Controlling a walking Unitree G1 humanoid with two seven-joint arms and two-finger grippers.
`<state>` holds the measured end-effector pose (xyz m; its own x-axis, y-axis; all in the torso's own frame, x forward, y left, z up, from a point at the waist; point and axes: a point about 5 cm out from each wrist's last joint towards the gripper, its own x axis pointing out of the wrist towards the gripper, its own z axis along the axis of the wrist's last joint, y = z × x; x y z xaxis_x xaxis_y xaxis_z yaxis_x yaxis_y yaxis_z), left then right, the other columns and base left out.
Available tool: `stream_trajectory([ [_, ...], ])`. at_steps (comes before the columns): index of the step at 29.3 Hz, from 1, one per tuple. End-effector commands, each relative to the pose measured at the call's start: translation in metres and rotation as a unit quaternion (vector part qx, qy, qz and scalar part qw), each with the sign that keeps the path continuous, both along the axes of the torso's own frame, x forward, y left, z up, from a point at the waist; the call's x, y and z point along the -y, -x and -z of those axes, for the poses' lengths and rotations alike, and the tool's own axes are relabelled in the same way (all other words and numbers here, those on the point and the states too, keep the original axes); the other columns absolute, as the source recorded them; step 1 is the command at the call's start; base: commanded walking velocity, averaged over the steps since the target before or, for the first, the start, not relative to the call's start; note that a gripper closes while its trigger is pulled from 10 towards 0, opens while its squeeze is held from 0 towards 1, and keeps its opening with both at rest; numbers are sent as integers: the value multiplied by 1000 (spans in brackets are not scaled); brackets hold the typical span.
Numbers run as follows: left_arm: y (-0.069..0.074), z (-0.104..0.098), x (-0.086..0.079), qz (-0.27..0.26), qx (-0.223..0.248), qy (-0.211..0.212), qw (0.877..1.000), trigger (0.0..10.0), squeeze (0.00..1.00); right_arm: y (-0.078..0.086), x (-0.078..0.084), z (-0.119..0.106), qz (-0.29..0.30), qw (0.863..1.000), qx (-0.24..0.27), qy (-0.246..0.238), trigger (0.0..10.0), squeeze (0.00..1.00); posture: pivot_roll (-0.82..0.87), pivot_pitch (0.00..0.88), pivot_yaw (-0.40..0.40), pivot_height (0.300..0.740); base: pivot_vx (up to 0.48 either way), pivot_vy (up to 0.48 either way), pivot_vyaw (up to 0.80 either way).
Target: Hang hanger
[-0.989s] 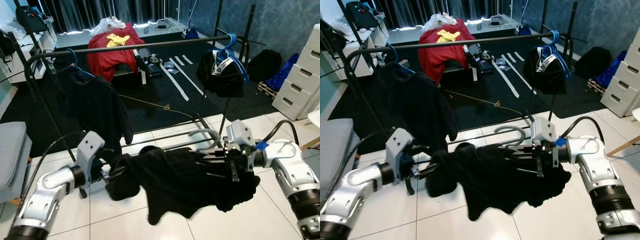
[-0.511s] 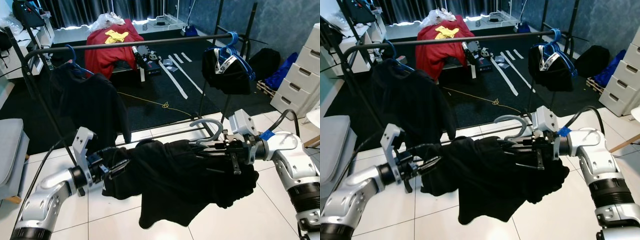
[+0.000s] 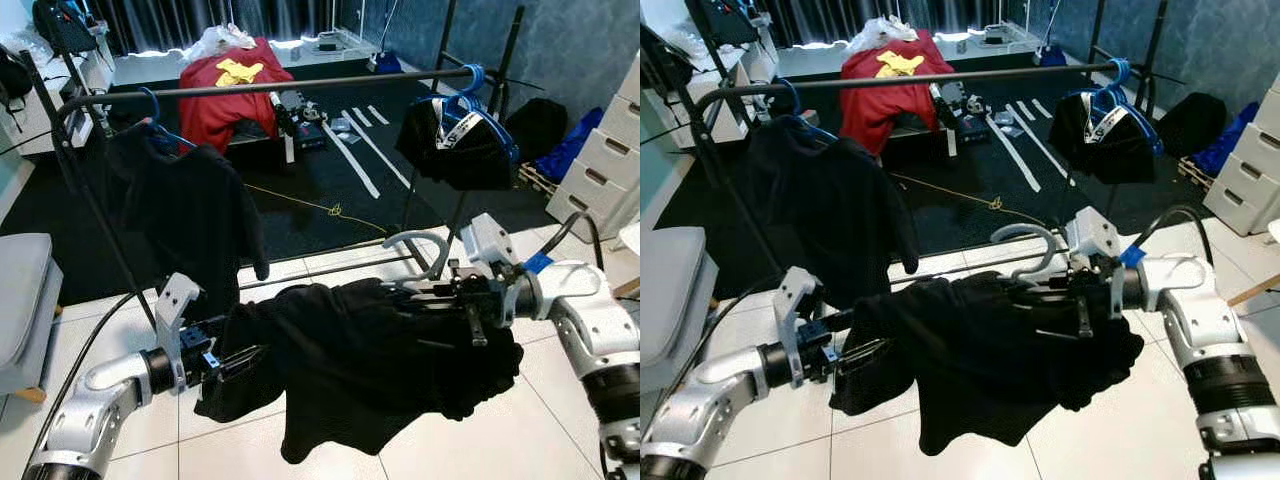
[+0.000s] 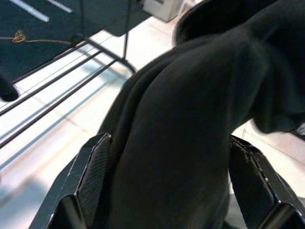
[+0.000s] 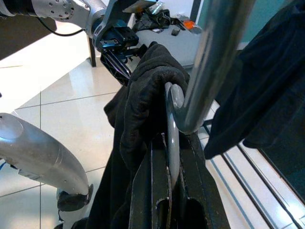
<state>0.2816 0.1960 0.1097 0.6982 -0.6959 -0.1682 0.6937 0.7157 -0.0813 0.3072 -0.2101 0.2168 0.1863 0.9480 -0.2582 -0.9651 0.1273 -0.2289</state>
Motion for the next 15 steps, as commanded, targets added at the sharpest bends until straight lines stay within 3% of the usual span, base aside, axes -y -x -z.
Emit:
stream_trajectory([
  [1,-2,-1,-8,-14,5,-15,1000,10000,0,-1,-1,-16,-9,999,30,-10,10000,0,-20,53,41,740,0,0,0],
  [9,-1,0,-13,-23,-1,-17,1000,10000,0,0,2,-19,-3,999,31,-11,10000,0,-23,47,42,740,0,0,0],
  [10,-2,0,-13,-27,0,-14,1000,9176,0,0,2,-20,-2,999,31,-11,10000,0,-23,45,43,740,0,0,0],
  [11,-4,0,-11,-30,1,-8,1000,1255,0,0,2,-20,-2,999,31,-11,10000,0,-25,44,43,740,0,0,0],
  [14,-5,0,-10,-31,2,-5,999,1255,0,0,2,-20,-3,999,31,-11,10000,0,-25,44,43,740,0,0,0],
  [15,-6,0,-9,-32,2,-2,999,0,0,0,2,-20,-3,999,31,-11,10000,0,-26,39,45,740,0,0,0],
])
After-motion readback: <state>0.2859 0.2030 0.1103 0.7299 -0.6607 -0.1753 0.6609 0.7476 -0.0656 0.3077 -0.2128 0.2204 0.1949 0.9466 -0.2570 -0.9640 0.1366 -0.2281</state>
